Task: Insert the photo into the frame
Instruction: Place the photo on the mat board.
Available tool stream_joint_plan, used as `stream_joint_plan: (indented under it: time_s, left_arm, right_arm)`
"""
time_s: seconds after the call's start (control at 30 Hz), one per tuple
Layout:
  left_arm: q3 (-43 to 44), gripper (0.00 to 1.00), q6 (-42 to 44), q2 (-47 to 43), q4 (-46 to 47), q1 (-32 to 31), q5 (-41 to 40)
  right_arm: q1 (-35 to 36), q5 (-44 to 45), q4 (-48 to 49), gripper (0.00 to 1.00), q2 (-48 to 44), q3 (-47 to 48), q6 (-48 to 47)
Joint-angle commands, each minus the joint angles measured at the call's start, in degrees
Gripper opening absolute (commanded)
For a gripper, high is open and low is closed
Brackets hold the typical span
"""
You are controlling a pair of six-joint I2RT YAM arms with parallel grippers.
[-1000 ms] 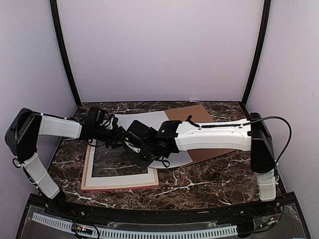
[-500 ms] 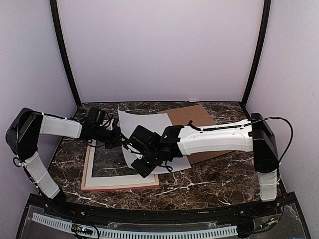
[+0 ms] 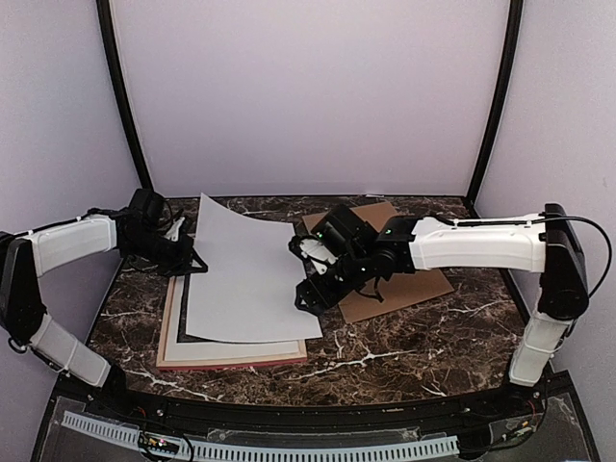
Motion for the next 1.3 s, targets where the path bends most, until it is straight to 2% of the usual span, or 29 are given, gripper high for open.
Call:
stream_joint_plan:
  time_s: [0.0,0.13,0.3,1.27]
  left_arm:
    - [1.62,0.00,8.76,-1.87,-14.28,2.34,-4.94]
    - [3.09,0.00,11.35,-0.55,-18.76,2.58,-8.86]
    - [3.65,0.00,11.04,0.63,-19.12,2.76,-11.71]
    - [5.10,0.00,8.17,5.33,-10.78,2.76,-11.23]
  right_arm:
    - [-3.72,-0.12,1.65,0.77,-1.60,-4.17,-1.31]
    - [-7.37,-0.44,2.92,0.77,-2.11,-7.64,-1.57]
    - [-9.81,-0.07,3.46,0.77,-2.31,-9.99,-1.97]
    - [-11.14,1.52,4.88,0.76,-0.76,-13.08,-1.16]
